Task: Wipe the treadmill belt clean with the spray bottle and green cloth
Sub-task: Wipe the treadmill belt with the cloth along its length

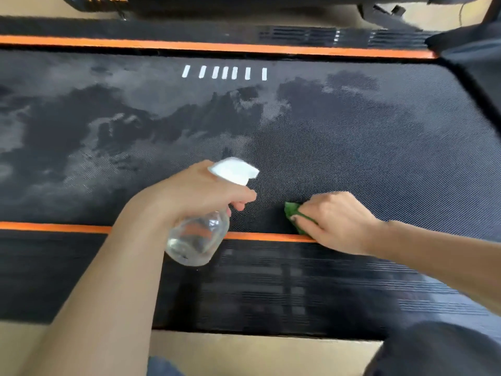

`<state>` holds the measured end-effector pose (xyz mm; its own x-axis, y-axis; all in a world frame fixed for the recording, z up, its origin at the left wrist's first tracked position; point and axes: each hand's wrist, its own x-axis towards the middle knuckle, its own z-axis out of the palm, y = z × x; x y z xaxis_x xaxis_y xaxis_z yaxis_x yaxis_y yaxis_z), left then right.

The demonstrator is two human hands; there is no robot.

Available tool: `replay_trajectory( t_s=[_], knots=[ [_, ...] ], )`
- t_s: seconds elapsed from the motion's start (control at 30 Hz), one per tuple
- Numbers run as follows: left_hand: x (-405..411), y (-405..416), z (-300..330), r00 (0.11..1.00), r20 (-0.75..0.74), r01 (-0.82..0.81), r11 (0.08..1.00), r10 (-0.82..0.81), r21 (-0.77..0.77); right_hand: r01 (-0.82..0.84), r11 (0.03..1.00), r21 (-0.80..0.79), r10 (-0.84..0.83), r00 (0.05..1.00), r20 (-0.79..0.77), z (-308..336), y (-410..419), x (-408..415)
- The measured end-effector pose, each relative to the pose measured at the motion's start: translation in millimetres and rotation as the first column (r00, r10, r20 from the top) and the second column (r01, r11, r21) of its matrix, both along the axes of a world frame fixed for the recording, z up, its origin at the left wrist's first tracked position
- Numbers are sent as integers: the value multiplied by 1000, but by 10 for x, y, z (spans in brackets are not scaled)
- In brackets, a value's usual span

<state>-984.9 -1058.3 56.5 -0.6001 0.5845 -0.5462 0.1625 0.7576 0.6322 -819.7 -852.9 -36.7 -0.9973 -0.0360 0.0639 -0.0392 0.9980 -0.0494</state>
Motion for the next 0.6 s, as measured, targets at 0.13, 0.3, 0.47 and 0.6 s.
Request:
replay_trajectory(
  t_s=[0.13,0.3,0.47,0.6],
  knots=[
    [-24,-74,-17,999,3,47,999,-47,-11,-65,995,-70,74,988,134,-1,-554,-572],
    [-36,-223,-52,997,31,67,991,-64,-112,-79,994,-69,89,983,158,38,-476,-518],
    [-55,-316,-37,991,46,133,969,-126,-207,9,1000,27,-12,994,111,2,385,274],
    [-17,-312,-39,982,11,186,956,-188,-228,96,995,24,-96,995,5,-108,523,440]
  ],
)
